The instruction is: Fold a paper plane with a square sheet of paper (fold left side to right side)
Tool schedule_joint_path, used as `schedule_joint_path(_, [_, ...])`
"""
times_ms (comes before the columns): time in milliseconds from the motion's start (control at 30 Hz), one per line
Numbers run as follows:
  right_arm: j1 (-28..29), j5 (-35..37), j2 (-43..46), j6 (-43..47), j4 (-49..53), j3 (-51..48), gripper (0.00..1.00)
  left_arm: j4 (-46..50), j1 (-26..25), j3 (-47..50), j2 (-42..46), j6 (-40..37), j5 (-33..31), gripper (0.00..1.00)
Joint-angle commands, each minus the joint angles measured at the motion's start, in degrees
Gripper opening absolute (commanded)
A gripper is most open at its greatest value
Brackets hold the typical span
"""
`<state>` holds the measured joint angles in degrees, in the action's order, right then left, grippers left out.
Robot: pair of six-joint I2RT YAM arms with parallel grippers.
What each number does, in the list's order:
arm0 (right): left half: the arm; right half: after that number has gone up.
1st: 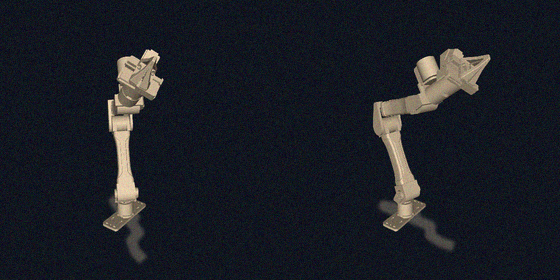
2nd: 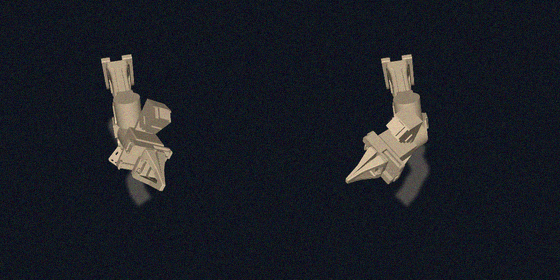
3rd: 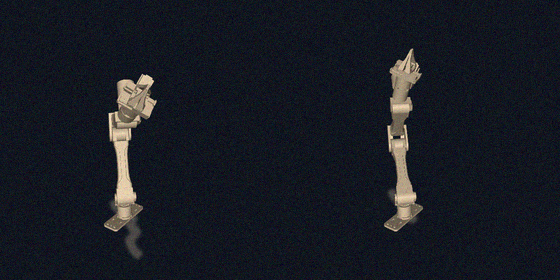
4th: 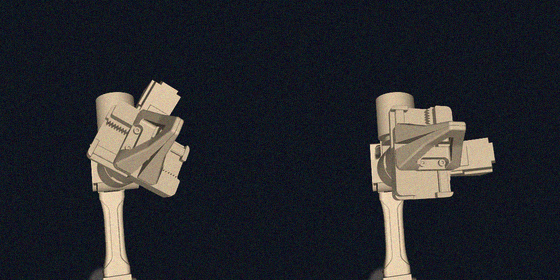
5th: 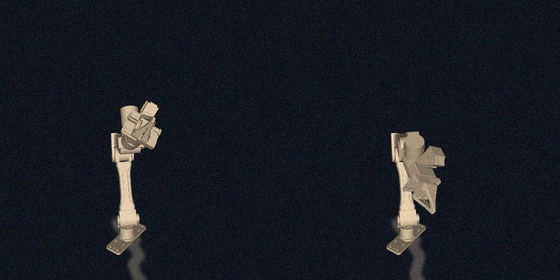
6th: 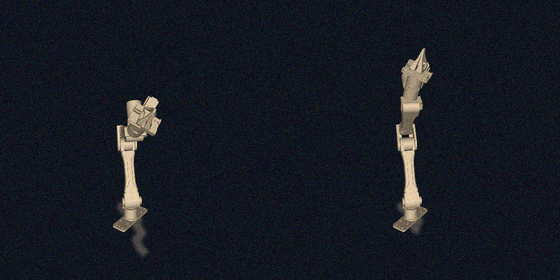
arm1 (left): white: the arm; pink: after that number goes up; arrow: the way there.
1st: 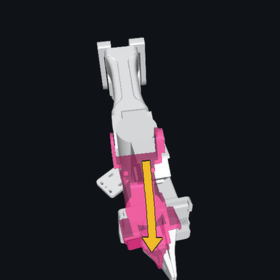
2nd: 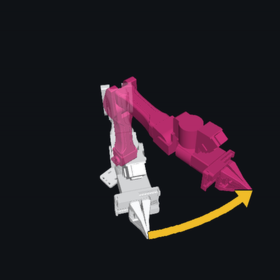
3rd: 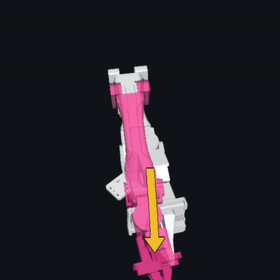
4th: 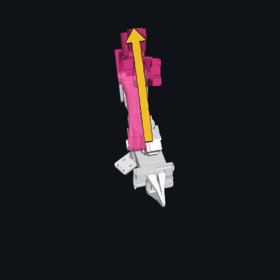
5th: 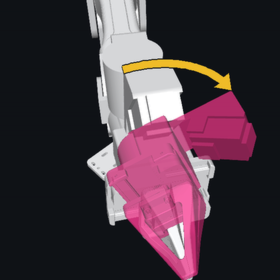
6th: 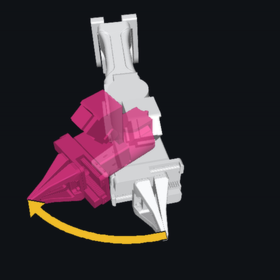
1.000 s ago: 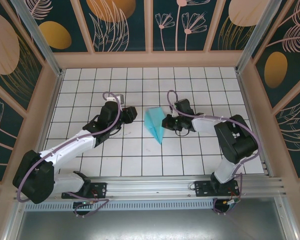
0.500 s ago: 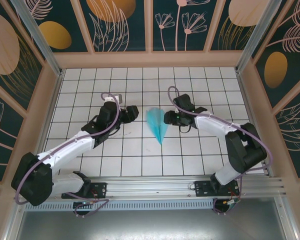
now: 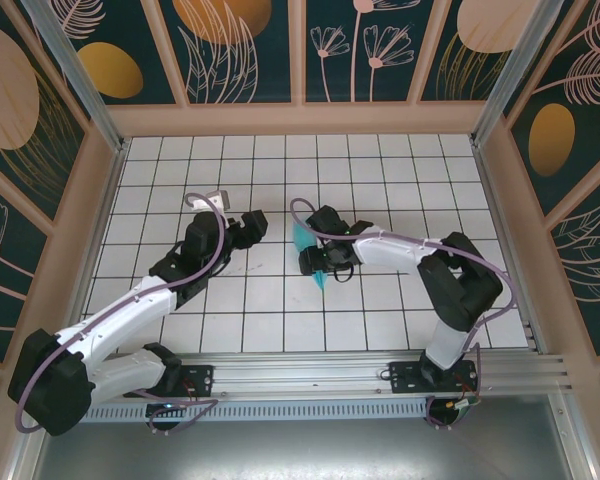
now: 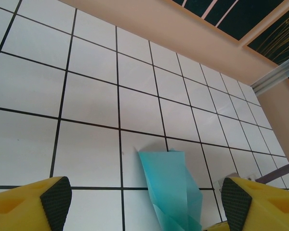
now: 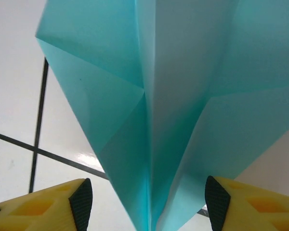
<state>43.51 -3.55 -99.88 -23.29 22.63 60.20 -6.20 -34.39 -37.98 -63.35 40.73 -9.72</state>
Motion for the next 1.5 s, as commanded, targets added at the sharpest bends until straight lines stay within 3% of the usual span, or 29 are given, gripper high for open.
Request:
schedule_joint_path(0, [0.3, 1.9, -1.2, 0.2, 1.7, 2.9, 0.58, -0.2, 0.1, 0.6, 0.9, 0.1, -1.1, 0.84])
schedule_joint_path(367, [-1.0, 4.2, -5.6, 0.0, 2.2, 6.8, 0.31, 0.4, 0.2, 0.5, 1.3, -0.2, -1.2, 0.84])
schedule_joint_path(633, [-3.2, 5.0, -6.9, 1.2, 5.0, 11.7, 0.01, 1.6, 0.2, -0.2, 2.5, -1.7, -1.3, 0.85])
schedule_joint_path(867, [-9.7, 5.0, -11.3, 4.2, 12.5, 23.7, 0.0, 2.2, 0.2, -0.5, 3.4, -3.3, -1.4, 0.85])
schedule_joint_path(1167, [-16.1, 6.7, -28.2, 7.8, 24.2, 49.0, 0.0, 3.0, 0.1, -0.2, 3.4, -4.8, -0.6, 0.86])
schedule_joint_path(1467, [-16.5, 7.3, -35.0, 9.7, 28.3, 55.9, 0.01, 2.9, 0.2, -0.3, 2.7, -5.1, -0.1, 0.87])
